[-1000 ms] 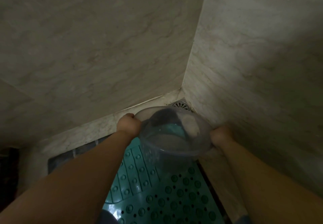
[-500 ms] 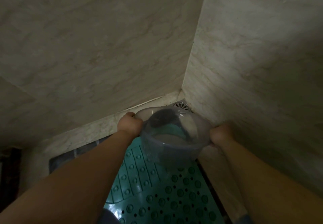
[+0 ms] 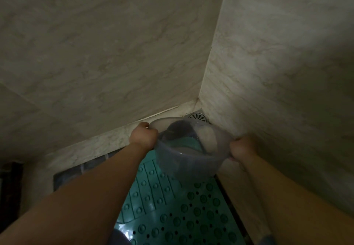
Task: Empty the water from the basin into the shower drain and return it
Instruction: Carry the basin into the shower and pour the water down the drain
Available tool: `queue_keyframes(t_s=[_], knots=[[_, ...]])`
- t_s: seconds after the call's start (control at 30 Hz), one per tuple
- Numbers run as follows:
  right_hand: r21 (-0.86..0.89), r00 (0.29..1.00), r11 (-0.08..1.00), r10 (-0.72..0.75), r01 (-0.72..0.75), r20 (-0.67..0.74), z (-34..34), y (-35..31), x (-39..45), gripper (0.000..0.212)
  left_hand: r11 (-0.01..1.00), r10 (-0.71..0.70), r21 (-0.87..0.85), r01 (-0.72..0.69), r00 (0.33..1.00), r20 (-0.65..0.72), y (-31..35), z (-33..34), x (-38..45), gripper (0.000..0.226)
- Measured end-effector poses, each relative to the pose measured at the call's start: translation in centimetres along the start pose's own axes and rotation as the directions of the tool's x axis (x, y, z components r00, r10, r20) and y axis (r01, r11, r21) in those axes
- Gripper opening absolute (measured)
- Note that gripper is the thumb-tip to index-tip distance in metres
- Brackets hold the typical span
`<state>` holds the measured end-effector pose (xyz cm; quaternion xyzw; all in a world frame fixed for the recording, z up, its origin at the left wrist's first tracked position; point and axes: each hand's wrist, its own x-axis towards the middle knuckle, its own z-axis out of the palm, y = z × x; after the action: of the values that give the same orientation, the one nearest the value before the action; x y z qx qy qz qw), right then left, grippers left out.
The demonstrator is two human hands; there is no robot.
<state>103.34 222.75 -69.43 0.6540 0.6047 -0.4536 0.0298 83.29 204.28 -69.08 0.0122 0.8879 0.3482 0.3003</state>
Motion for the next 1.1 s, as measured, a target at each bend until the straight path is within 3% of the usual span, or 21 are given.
queue_keyframes(t_s=[0.17, 0.6, 0.83, 1.1], knots=[[0.039, 1.0, 0.999, -0.018, 0.018, -0.004, -0.14, -0.18, -0.31, 0.033, 0.993, -0.041, -0.108, 0.044, 0.999, 0.034, 0.12, -0.36, -0.15, 0.044], [0.07, 1.0, 0.997, -0.017, 0.018, -0.005, -0.13, -0.21, -0.06, 0.028, 0.985, -0.036, -0.167, 0.048, 0.997, 0.072, 0.03, -0.32, -0.06, 0.044], [0.087, 0.998, 0.995, -0.047, 0.05, -0.036, -0.06, -0.23, 0.08, 0.017, 0.97, -0.034, -0.239, 0.046, 0.998, 0.055, 0.02, -0.11, -0.16, 0.009], [0.117, 0.997, 0.991, -0.06, 0.066, -0.056, -0.15, -0.57, -0.12, 0.026, 0.953, -0.038, -0.293, 0.071, 0.992, 0.117, -0.04, 0.11, 0.22, 0.034]])
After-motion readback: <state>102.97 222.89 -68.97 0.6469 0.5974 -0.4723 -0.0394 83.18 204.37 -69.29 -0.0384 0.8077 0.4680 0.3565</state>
